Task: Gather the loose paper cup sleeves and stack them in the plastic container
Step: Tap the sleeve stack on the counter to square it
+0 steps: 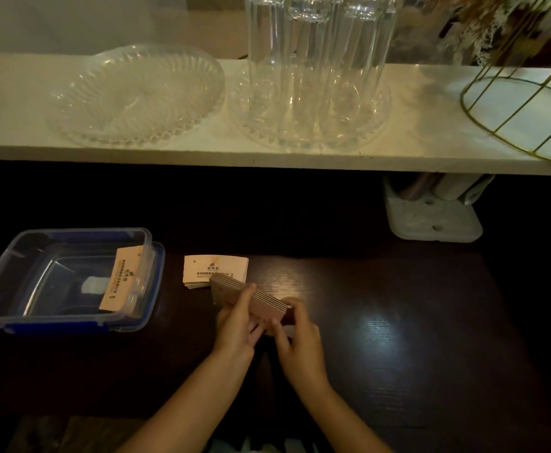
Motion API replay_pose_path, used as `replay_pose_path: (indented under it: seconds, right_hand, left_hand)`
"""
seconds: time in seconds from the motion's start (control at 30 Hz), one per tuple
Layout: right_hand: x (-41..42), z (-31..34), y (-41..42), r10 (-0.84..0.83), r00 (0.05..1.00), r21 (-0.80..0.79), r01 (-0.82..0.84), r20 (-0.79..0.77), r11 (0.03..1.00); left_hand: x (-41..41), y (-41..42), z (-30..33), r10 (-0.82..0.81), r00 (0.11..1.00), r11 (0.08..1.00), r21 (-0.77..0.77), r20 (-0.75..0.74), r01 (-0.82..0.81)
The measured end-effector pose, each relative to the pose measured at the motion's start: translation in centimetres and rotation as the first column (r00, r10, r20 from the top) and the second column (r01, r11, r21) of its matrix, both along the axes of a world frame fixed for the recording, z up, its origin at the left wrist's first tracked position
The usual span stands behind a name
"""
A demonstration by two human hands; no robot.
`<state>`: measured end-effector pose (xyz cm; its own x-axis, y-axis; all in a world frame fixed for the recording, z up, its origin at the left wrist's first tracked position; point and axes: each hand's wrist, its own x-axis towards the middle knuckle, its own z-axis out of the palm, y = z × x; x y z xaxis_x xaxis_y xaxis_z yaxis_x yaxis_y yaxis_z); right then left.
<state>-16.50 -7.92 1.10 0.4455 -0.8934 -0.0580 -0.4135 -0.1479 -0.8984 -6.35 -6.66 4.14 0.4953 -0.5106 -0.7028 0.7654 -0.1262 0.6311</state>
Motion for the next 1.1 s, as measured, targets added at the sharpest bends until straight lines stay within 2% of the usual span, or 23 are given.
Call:
replay_pose_path:
  seconds: [0.1,0.2,0.27,0.3,0.4,0.5,0.6,0.63,0.73,0.83,0.93,1.1]
  right_hand:
    - [0.1,0.2,-1.1,-0.006,0.997,0.016,0.004,0.078,1.000]
    - [0.2,0.7,-2.7,-0.025,0.993,0.100,0.014,0.111,0.995]
    - [0.2,0.8,-3.6,0.014,0.994,0.166,-0.032,0.111,0.986]
    - [0.2,0.9,-4.0,0.046,0.994,0.203,-0.066,0.102,0.977]
    - [0.7,1.3,-4.6,0.122,0.987,0.290,-0.148,0.106,0.945]
    - [1.4,1.5,-5.2,0.138,0.982,0.347,-0.176,0.132,0.921]
    - [1.8,1.4,-6.2,0.152,0.981,0.375,-0.186,0.117,0.908]
    - [2.1,1.2,-6.5,0.159,0.981,0.391,-0.189,0.108,0.901]
    - [3.5,0.7,-7.0,0.183,0.981,0.413,-0.194,0.067,0.890]
    - [6.2,0.3,-7.4,0.160,0.987,0.402,-0.160,0.033,0.901]
    - [9.0,-0.4,-8.4,0.126,0.991,0.411,-0.100,-0.038,0.906]
    - [11.5,-2.0,-9.9,0.046,0.985,0.416,0.028,-0.168,0.909]
  left_hand:
    - [0.5,0.8,-0.3,-0.049,0.996,0.997,-0.061,0.073,0.054]
    - [1.8,1.7,-0.4,-0.083,0.983,0.992,-0.077,0.162,0.096]
    - [3.5,2.2,-0.7,-0.081,0.977,0.990,-0.100,0.196,0.102]
    - [4.4,2.4,-0.8,-0.117,0.958,0.987,-0.080,0.263,0.142]
    - [6.7,2.7,-0.4,-0.336,0.805,0.938,0.096,0.489,0.333]
    - [8.1,2.6,0.4,-0.488,0.672,0.860,0.176,0.557,0.478]
    - [10.0,2.4,1.4,-0.625,0.510,0.762,0.318,0.591,0.564]
    - [10.6,2.4,1.5,-0.639,0.505,0.755,0.346,0.580,0.557]
    - [11.6,2.8,1.0,-0.585,0.619,0.811,0.361,0.524,0.461]
    - [12.6,2.2,0.2,-0.504,0.672,0.859,0.395,0.543,0.326]
    - [14.0,0.6,-0.4,-0.473,0.672,0.866,0.442,0.570,0.235]
    - [15.6,-1.6,-1.9,-0.515,0.600,0.834,0.519,0.611,0.188]
